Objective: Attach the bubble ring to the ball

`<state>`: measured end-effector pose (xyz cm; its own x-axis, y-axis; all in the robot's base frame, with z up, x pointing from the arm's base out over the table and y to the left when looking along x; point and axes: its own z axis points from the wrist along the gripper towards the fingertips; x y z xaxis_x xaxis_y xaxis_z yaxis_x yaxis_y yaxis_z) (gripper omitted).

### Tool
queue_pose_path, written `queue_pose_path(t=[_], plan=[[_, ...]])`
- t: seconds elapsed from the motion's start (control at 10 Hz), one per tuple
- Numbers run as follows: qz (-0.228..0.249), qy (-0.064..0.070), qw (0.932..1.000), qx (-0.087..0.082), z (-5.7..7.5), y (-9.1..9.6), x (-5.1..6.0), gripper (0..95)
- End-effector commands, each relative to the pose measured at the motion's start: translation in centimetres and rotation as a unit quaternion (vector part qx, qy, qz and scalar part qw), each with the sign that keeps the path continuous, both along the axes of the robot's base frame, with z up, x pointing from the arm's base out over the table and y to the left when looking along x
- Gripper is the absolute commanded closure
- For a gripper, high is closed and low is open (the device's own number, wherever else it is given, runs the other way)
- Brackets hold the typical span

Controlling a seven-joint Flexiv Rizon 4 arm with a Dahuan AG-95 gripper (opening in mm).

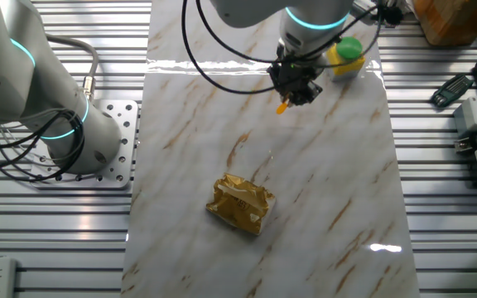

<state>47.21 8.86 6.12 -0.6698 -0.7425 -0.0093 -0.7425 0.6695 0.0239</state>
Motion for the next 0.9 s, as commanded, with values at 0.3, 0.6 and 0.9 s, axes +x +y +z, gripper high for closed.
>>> queue_pose_path(t=[0.3, 0.6, 0.9], plan=[[-0.012, 0.001, 0.9999, -0.003, 0.1, 2.3, 0.2, 95.0], [-0.018, -0.001, 0.9998, -0.007, -0.3, 3.1, -0.4, 95.0], [-0.023, 0.000, 0.9997, -0.012, -0.8, 3.5, -1.1, 95.0]])
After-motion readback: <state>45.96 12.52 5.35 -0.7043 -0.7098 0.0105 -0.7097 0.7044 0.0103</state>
